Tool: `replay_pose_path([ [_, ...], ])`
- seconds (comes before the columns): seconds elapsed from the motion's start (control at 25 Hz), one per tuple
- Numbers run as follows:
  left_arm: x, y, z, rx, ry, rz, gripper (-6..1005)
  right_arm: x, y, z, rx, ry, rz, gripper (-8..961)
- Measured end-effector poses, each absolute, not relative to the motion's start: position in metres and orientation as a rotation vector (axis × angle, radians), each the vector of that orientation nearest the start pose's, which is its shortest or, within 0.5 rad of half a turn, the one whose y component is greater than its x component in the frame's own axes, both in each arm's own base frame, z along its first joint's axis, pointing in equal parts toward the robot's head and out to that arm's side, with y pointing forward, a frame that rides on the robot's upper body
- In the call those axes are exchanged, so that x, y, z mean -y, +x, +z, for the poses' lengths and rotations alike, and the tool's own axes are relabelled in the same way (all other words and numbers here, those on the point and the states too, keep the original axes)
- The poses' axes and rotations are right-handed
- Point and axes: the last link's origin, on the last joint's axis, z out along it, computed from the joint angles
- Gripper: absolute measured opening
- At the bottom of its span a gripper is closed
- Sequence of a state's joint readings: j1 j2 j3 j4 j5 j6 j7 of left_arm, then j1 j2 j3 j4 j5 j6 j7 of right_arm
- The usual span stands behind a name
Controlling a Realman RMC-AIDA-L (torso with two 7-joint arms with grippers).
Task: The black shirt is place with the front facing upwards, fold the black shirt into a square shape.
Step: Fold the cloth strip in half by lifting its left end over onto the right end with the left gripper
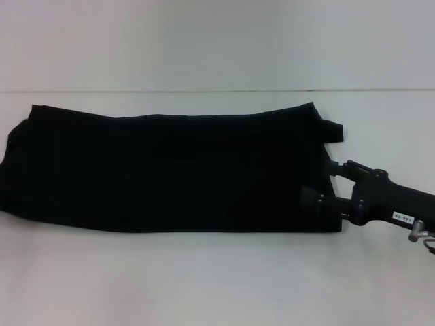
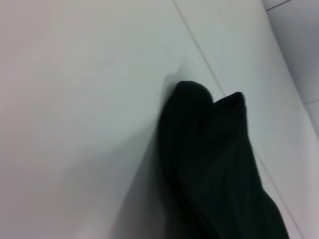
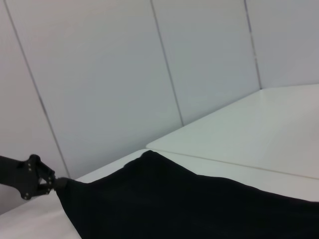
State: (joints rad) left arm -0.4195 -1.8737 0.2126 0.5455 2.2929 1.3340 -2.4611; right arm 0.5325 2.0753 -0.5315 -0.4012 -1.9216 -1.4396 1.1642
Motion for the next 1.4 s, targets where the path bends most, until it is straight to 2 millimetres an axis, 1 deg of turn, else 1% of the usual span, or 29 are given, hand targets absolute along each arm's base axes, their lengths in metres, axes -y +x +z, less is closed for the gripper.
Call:
replay_pose_path([
  [0.08, -0.311, -0.402, 0.112, -2.817, 1.979, 1.14, 26, -0.326, 0.287, -0.02, -0.706, -2.488, 0.842, 936],
  [0.16, -0.321, -0.392, 0.113, -2.757, 1.995, 1.196, 28, -0.325, 0.291, -0.018, -0.722, -2.467, 0.842, 936],
  [0.2, -0.327, -0.384, 0.113, -2.708, 2.009, 1.226, 29, -0.324, 0.293, -0.017, -0.731, -2.454, 0.842, 937],
  [0.28, -0.346, -0.358, 0.115, -2.554, 2.059, 1.298, 31, -0.321, 0.299, -0.014, -0.755, -2.419, 0.843, 937],
  [0.32, -0.351, -0.35, 0.114, -2.513, 2.072, 1.31, 32, -0.32, 0.303, -0.012, -0.766, -2.403, 0.842, 937],
  [0.36, -0.366, -0.327, 0.112, -2.398, 2.116, 1.326, 33, -0.318, 0.306, -0.011, -0.777, -2.388, 0.843, 936],
  [0.44, -0.394, -0.281, 0.101, -2.21, 2.202, 1.293, 35, -0.314, 0.312, -0.009, -0.797, -2.363, 0.842, 936],
  [0.48, -0.401, -0.269, 0.097, -2.166, 2.228, 1.273, 35, -0.312, 0.315, -0.008, -0.808, -2.349, 0.84, 936],
  [0.6, -0.429, -0.205, 0.068, -1.962, 2.352, 1.148, 38, -0.306, 0.322, -0.005, -0.834, -2.317, 0.838, 935],
  [0.64, -0.436, -0.183, 0.055, -1.9, 2.396, 1.094, 39, -0.305, 0.325, -0.004, -0.841, -2.308, 0.836, 935],
  [0.68, -0.44, -0.166, 0.042, -1.852, 2.43, 1.042, 40, -0.303, 0.327, -0.004, -0.848, -2.3, 0.835, 935],
  [0.72, -0.441, -0.147, 0.026, -1.796, 2.465, 0.976, 41, -0.302, 0.328, -0.003, -0.853, -2.295, 0.834, 935],
  [0.76, -0.44, -0.134, 0.012, -1.756, 2.493, 0.922, 42, -0.3, 0.33, -0.003, -0.859, -2.289, 0.832, 935],
  [0.84, -0.431, -0.111, -0.024, -1.688, 2.529, 0.8, 44, -0.297, 0.333, -0.003, -0.869, -2.285, 0.828, 935],
  [0.88, -0.428, -0.108, -0.033, -1.683, 2.532, 0.781, 45, -0.296, 0.334, -0.003, -0.873, -2.285, 0.826, 936],
  [0.92, -0.422, -0.106, -0.049, -1.682, 2.534, 0.746, 46, -0.295, 0.334, -0.003, -0.876, -2.285, 0.824, 936],
  [0.96, -0.417, -0.108, -0.062, -1.697, 2.527, 0.725, 47, -0.294, 0.335, -0.004, -0.878, -2.286, 0.821, 936],
  [1.0, -0.413, -0.111, -0.071, -1.712, 2.516, 0.72, 48, -0.293, 0.335, -0.006, -0.883, -2.291, 0.821, 936],
  [1.04, -0.407, -0.118, -0.084, -1.741, 2.492, 0.705, 49, -0.293, 0.335, -0.006, -0.883, -2.291, 0.821, 936],
  [1.12, -0.397, -0.132, -0.102, -1.795, 2.447, 0.701, 50, -0.292, 0.334, -0.009, -0.893, -2.296, 0.822, 936],
  [1.2, -0.392, -0.143, -0.109, -1.836, 2.428, 0.702, 52, -0.292, 0.335, -0.012, -0.902, -2.299, 0.808, 935],
  [1.28, -0.389, -0.15, -0.11, -1.86, 2.424, 0.705, 54, -0.294, 0.336, -0.015, -0.908, -2.296, 0.785, 935],
  [1.4, -0.389, -0.153, -0.109, -1.865, 2.418, 0.716, 57, -0.304, 0.336, -0.018, -0.915, -2.275, 0.746, 935],
])
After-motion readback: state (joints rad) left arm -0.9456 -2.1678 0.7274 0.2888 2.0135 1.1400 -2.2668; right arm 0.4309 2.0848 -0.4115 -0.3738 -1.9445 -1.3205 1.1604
